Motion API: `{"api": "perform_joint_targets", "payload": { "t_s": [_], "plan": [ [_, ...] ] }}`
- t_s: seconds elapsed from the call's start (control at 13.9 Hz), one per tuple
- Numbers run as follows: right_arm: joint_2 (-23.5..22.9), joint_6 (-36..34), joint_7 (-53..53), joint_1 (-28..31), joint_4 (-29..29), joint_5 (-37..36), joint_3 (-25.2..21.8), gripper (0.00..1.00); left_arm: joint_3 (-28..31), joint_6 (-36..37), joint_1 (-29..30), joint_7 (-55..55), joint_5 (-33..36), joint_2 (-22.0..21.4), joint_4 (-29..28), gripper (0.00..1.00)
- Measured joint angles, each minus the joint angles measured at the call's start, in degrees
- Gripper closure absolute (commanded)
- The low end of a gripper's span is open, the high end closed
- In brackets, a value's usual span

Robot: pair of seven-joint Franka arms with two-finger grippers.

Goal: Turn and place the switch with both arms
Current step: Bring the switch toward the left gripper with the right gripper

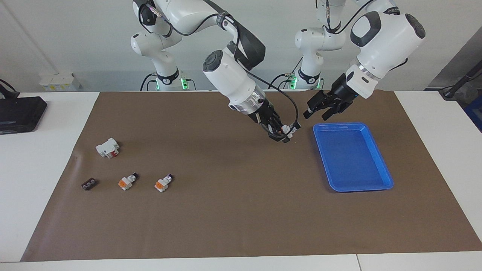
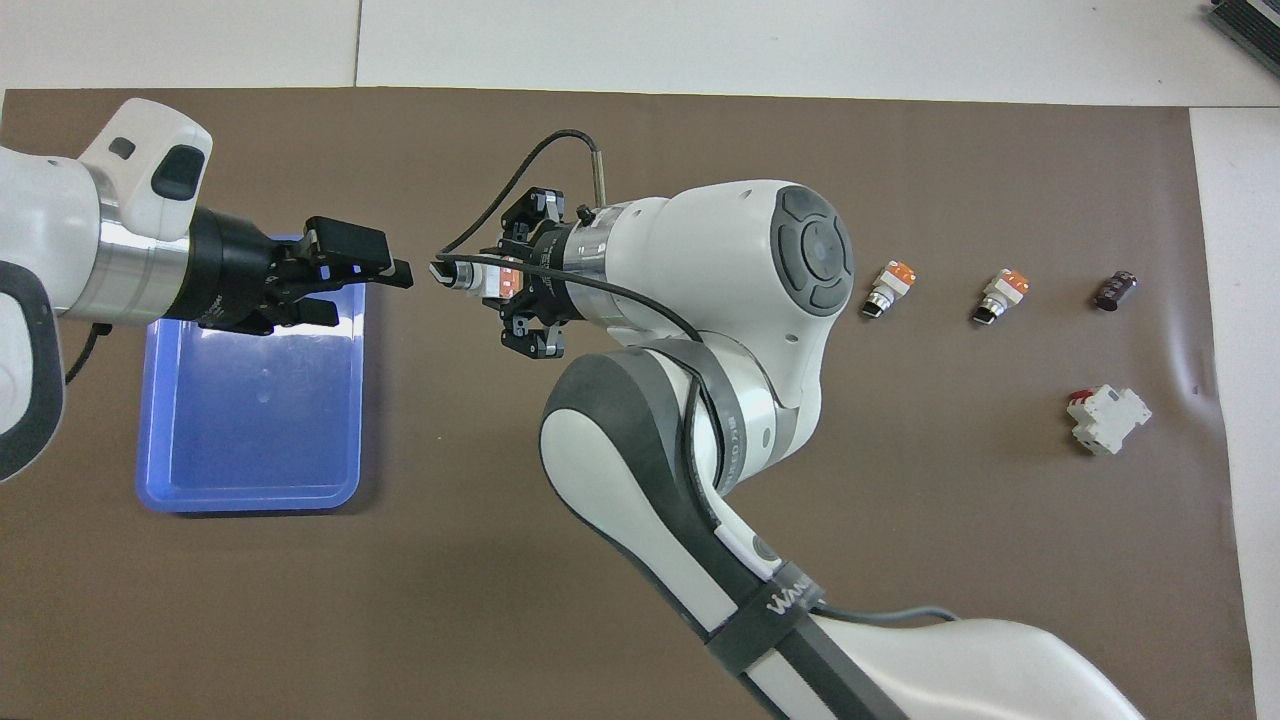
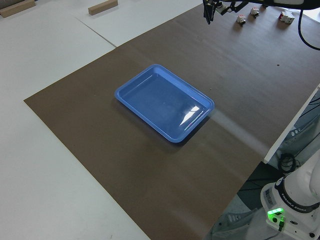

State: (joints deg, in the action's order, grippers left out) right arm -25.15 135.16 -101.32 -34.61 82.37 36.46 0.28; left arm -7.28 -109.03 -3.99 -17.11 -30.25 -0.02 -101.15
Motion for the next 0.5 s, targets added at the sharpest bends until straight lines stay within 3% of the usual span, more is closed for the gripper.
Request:
{"api": "perform_joint_targets", "payload": {
  "t_s": [0.36, 0.5],
  "plan": [
    [0.33, -3.27, 0.16, 0.02, -0.5, -0.23, -0.08, 1.0, 0.0, -1.76, 0.09, 12.87, -7.08, -0.47, -1.52, 0.25],
    [1.19, -4.89, 0.16, 0.43, -0.66, -0.23, -0.1, 1.0, -0.01, -1.77, 0.12, 16.91, -7.46, -0.75, -1.85, 0.35]
  ]
}}
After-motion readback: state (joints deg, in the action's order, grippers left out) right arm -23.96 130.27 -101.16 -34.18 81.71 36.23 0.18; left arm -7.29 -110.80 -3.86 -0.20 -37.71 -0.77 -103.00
